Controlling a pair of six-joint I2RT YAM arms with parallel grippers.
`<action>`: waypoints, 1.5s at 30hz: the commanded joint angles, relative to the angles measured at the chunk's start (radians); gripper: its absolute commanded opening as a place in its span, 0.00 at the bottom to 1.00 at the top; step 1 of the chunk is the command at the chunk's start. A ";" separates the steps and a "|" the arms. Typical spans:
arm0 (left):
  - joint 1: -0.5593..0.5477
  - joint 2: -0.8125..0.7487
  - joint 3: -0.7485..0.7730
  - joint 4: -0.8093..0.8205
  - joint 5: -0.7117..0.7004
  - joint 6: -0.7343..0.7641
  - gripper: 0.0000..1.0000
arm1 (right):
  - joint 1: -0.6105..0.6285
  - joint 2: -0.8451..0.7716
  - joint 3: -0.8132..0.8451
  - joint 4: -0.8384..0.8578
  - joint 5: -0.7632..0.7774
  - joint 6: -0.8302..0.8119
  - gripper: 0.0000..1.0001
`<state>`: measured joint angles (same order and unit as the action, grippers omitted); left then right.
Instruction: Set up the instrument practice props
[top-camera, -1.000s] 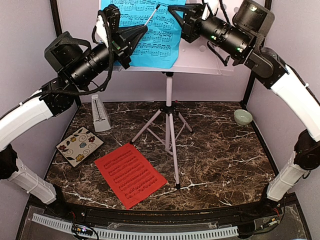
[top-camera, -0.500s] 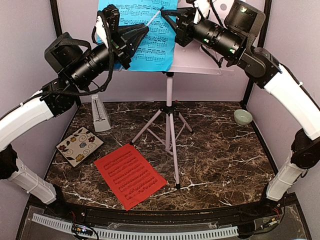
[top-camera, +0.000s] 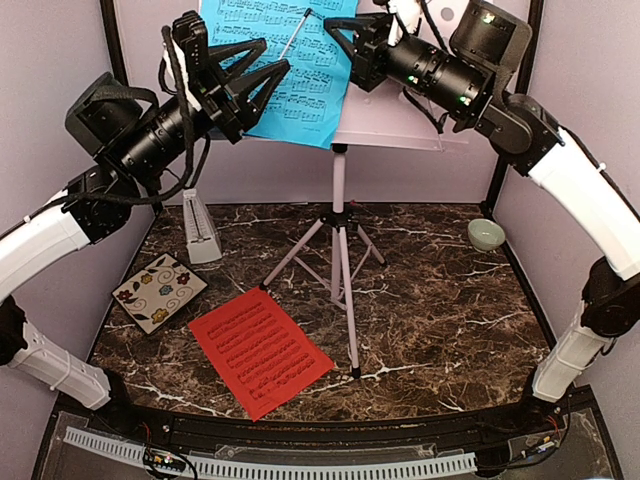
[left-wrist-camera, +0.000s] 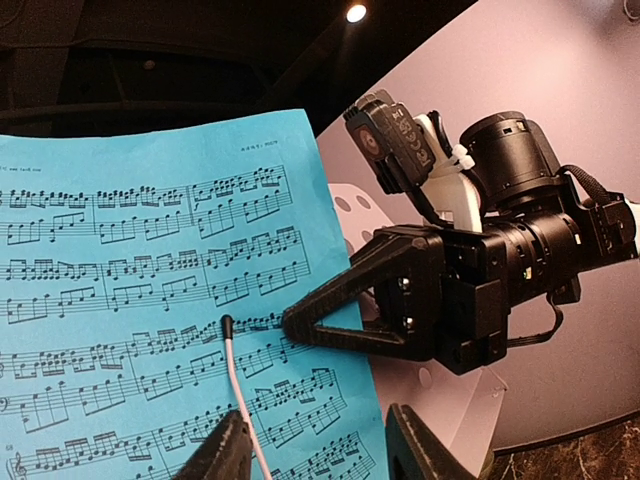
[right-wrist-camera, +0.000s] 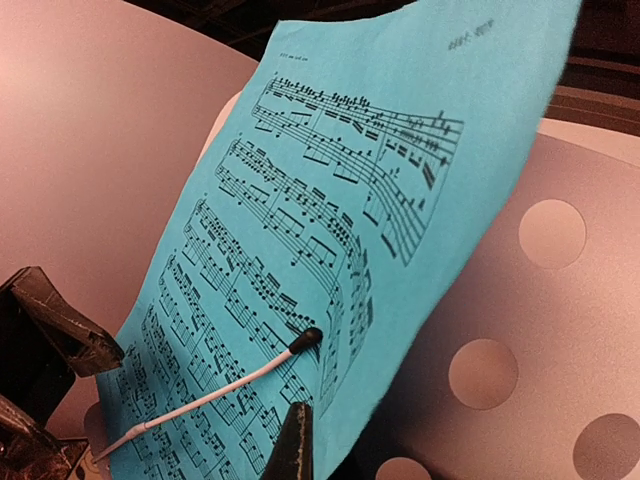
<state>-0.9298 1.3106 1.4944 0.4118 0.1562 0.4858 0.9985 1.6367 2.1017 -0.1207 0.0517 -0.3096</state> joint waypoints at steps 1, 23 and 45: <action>-0.004 -0.047 -0.034 0.025 -0.033 -0.026 0.48 | -0.008 0.012 0.061 0.056 0.015 -0.028 0.00; -0.004 -0.131 -0.063 -0.129 -0.202 -0.117 0.61 | -0.005 -0.014 0.054 0.069 0.050 -0.063 0.50; -0.004 -0.318 -0.155 -0.422 -0.430 -0.333 0.72 | 0.021 -0.182 -0.107 0.045 0.105 -0.021 1.00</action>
<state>-0.9298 1.0256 1.3518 0.0269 -0.2268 0.2016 1.0119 1.4883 2.0319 -0.1032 0.1333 -0.3523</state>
